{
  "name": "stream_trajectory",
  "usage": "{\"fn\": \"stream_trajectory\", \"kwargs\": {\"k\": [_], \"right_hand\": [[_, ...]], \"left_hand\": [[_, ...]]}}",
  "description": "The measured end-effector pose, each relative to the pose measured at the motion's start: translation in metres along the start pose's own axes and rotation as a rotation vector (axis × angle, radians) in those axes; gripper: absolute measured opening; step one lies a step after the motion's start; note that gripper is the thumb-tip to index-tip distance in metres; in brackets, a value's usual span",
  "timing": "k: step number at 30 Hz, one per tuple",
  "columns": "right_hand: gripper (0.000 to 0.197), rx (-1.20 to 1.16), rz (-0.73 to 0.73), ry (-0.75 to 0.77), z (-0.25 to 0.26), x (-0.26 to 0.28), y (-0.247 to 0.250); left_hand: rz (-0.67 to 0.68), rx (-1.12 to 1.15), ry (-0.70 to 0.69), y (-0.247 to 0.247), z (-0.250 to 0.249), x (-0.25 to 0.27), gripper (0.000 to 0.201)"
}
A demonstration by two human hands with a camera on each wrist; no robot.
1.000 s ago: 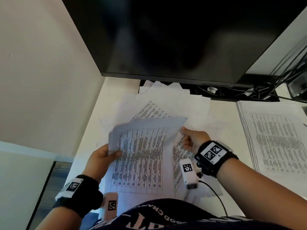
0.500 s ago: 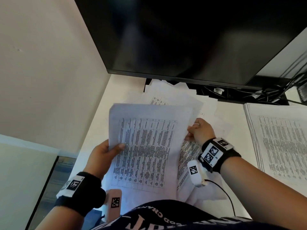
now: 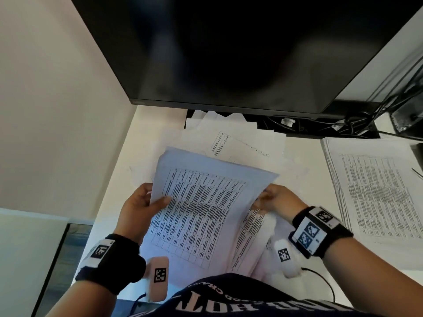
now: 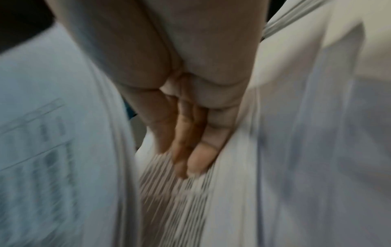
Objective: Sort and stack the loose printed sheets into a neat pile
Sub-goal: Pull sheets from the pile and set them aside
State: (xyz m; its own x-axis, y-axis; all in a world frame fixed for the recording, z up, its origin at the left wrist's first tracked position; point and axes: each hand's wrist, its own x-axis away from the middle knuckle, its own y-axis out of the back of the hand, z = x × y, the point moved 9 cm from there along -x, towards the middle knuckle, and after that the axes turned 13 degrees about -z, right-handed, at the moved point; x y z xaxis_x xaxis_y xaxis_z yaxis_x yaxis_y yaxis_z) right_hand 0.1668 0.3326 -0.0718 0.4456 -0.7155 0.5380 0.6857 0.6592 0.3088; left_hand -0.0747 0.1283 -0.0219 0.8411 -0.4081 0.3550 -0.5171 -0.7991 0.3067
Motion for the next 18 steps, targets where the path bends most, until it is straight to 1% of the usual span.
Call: {"fn": "stream_trajectory", "kwargs": {"k": [1,3,4,5,6,7,9,10,11,13,15,16,18], "right_hand": [[0.034,0.022,-0.115,-0.017,0.000,-0.007,0.017],[0.040,0.049,-0.364,-0.019,-0.003,-0.023,0.058],[0.041,0.073,-0.430,-0.006,-0.001,-0.030,0.072],[0.039,0.113,-0.464,0.008,0.000,-0.037,0.080],[0.037,0.197,-0.468,0.017,0.002,-0.043,0.085],[0.040,0.357,-0.452,0.022,0.004,-0.048,0.087],[0.057,0.709,-0.422,-0.012,0.007,-0.052,0.087],[0.061,0.816,-0.414,-0.021,0.009,-0.052,0.087],[0.062,0.874,-0.408,-0.020,0.013,-0.051,0.085],[0.055,0.925,-0.403,0.004,0.018,-0.050,0.083],[0.040,0.910,-0.435,0.029,0.026,-0.049,0.084],[0.035,0.874,-0.452,0.027,0.030,-0.047,0.086],[0.035,0.762,-0.441,-0.015,0.031,-0.044,0.091]], "left_hand": [[0.009,0.018,0.011,-0.001,0.001,0.001,0.031],[0.043,0.049,0.029,-0.002,0.004,0.004,0.047],[0.068,0.044,0.032,-0.003,0.004,0.006,0.051],[0.093,0.025,0.033,-0.005,0.005,0.009,0.050],[0.110,-0.008,0.032,-0.005,0.006,0.011,0.043],[0.125,-0.040,0.026,-0.005,0.006,0.013,0.033],[0.161,-0.094,-0.005,-0.005,0.006,0.016,0.016],[0.175,-0.118,-0.022,-0.005,0.005,0.017,0.011],[0.183,-0.133,-0.042,-0.004,0.004,0.018,0.009],[0.199,-0.157,-0.090,-0.003,-0.002,0.020,0.008],[0.216,-0.175,-0.131,-0.003,-0.007,0.023,0.014],[0.218,-0.175,-0.129,-0.002,-0.007,0.023,0.018],[0.192,-0.179,-0.117,0.001,-0.003,0.021,0.037]]}}
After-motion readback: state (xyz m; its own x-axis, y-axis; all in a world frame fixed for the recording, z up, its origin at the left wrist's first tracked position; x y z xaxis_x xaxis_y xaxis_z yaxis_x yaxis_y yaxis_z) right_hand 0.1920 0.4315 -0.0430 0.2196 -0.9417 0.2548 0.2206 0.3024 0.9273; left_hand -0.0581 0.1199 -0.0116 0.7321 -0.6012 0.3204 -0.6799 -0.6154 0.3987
